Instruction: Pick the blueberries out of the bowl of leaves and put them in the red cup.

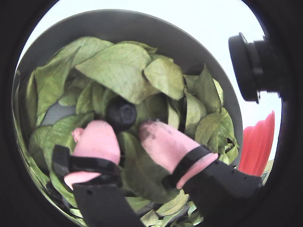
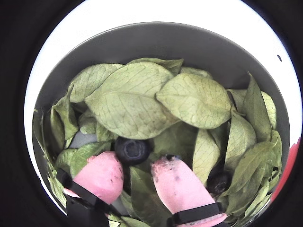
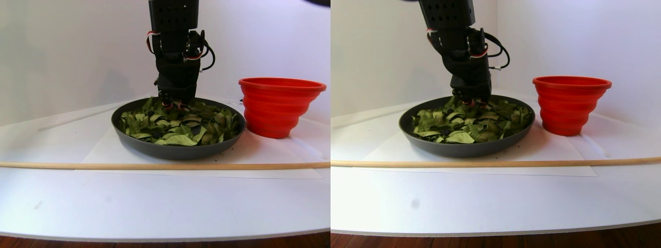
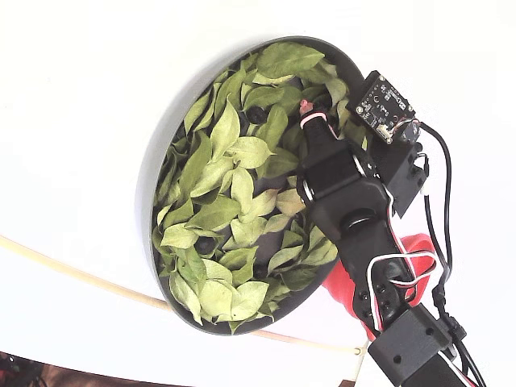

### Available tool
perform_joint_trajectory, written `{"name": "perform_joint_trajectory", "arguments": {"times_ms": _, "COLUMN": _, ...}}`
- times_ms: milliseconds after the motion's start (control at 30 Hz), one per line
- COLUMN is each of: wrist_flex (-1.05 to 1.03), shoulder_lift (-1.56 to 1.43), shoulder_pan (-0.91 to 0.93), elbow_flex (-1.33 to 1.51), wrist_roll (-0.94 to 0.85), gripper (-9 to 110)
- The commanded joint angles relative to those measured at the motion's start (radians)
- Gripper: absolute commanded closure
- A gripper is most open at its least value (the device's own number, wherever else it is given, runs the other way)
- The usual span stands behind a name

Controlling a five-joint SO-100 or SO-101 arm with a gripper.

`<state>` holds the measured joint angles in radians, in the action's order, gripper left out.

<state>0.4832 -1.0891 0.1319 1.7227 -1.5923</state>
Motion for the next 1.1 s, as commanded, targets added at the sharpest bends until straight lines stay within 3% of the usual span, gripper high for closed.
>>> {"name": "perform_joint_trajectory", "arguments": {"times_ms": 0, "wrist_flex": 0.009, "shoulder_lift": -0.041, "shoulder_pan": 0.005, "elbow_flex": -0.006, "wrist_roll": -0.006, "gripper": 91}}
{"name": "perform_joint_trajectory", "arguments": {"times_ms": 1067, "wrist_flex": 0.011, "shoulder_lift": -0.216, "shoulder_pan": 0.006, "elbow_flex": 0.1, "wrist_roll": 0.031, "gripper": 93}}
